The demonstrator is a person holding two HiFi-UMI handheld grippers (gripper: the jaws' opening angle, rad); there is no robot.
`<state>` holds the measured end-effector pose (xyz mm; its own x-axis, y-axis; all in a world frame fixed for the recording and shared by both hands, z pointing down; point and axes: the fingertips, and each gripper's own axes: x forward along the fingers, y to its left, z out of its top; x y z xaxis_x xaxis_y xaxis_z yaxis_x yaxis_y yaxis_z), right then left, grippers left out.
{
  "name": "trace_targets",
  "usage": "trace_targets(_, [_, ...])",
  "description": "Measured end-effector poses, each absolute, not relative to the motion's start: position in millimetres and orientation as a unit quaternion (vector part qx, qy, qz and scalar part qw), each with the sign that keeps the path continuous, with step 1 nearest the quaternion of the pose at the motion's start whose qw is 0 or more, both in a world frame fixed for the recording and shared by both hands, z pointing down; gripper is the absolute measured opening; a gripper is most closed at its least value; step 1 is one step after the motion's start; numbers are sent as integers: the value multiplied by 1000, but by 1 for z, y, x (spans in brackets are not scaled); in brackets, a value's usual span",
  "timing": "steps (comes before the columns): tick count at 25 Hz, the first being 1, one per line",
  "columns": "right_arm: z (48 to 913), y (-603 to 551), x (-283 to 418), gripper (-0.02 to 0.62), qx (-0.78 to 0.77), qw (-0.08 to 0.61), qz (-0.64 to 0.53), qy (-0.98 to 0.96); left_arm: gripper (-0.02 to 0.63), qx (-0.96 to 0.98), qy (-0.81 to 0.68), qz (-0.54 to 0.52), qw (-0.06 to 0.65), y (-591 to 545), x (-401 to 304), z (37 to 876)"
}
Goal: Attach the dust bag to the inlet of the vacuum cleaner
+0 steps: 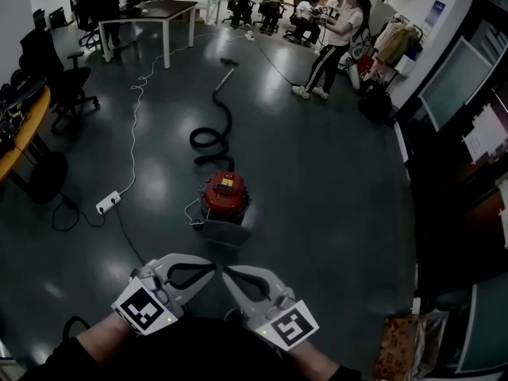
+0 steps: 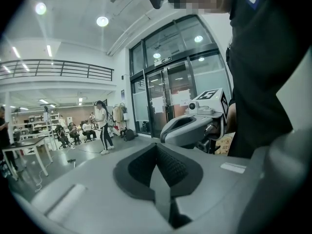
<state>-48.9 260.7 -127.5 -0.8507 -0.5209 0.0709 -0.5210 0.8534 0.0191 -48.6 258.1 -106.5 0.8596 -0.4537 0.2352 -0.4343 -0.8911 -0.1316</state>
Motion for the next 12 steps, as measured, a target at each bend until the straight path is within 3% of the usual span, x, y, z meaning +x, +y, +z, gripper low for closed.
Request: trace_targets(12, [-122,263,-45,2,283,50,5,-958,2,-964,228,-134,35,260,-47,-109])
